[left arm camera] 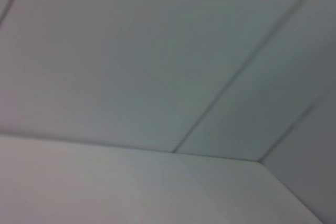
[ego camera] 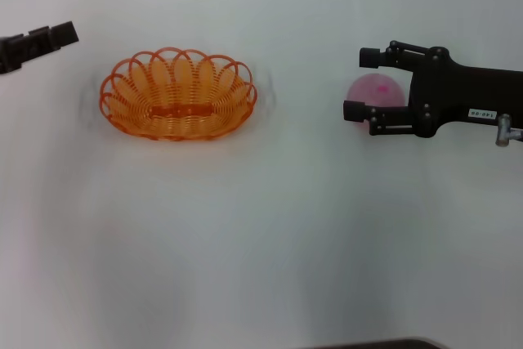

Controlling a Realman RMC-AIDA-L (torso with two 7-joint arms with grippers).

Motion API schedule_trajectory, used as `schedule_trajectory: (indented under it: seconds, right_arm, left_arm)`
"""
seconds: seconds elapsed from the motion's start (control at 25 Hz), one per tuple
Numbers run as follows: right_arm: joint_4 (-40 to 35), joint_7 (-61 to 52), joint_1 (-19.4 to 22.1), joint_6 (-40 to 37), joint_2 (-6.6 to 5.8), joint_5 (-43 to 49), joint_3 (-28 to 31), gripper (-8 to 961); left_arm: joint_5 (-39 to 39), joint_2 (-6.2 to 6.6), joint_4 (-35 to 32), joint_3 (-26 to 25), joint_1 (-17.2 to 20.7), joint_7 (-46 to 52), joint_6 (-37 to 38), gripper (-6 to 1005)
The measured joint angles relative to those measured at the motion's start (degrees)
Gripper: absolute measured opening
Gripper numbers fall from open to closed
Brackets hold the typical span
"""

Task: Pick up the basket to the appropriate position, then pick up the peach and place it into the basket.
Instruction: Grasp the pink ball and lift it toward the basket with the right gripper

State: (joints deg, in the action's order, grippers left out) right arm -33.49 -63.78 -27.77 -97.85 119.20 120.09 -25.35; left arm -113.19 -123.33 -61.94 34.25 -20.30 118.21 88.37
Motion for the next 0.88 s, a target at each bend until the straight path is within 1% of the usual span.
schedule_trajectory:
  seconds: [0.12, 0.28, 0.36, 0.48, 0.56, 0.64, 0.76, 0.88]
  right_arm:
    - [0.0, -0.9, -0.1, 0.1, 0.06, -0.9, 0.2, 915]
    - [0.1, -2.2, -0.1, 0.4, 0.07, -2.2, 0.3, 915]
    - [0.1, -2.8, -0.1, 0.6, 0.09, -2.4, 0.3, 915]
    - [0.3, -3.7, -0.1, 1.3, 0.15, -2.9, 0.3, 915]
    - [0.8, -4.0, -0.1, 1.9, 0.21, -3.2, 0.3, 915]
    - [1.2, -4.2, -0.1, 2.5, 0.23, -3.3, 0.3, 915]
    - [1.7, -4.8, -0.3, 3.3, 0.24, -3.3, 0.3, 915]
    - [2.0, -5.2, -0.5, 3.4, 0.24, -3.3, 0.3, 915]
  left_arm:
    - [1.1, 0.17, 0.9, -1.8, 0.5, -10.3, 4.7, 593]
    - [0.9, 0.57, 2.9, -2.1, 1.6, -24.7, 10.0, 592]
    - [1.1, 0.47, 3.8, -2.3, 2.5, -31.3, 11.4, 596]
    - [1.1, -0.23, 5.4, -2.4, 4.5, -41.2, 12.5, 610]
    - [0.8, -0.43, 7.2, -2.4, 5.2, -45.4, 13.7, 619]
    - [-0.6, -0.37, 8.7, -2.3, 5.4, -47.4, 14.7, 628]
    - [-2.5, -0.37, 10.0, -2.3, 5.6, -47.9, 14.7, 641]
    - [-2.6, -0.46, 10.5, -2.4, 5.9, -48.2, 14.5, 655]
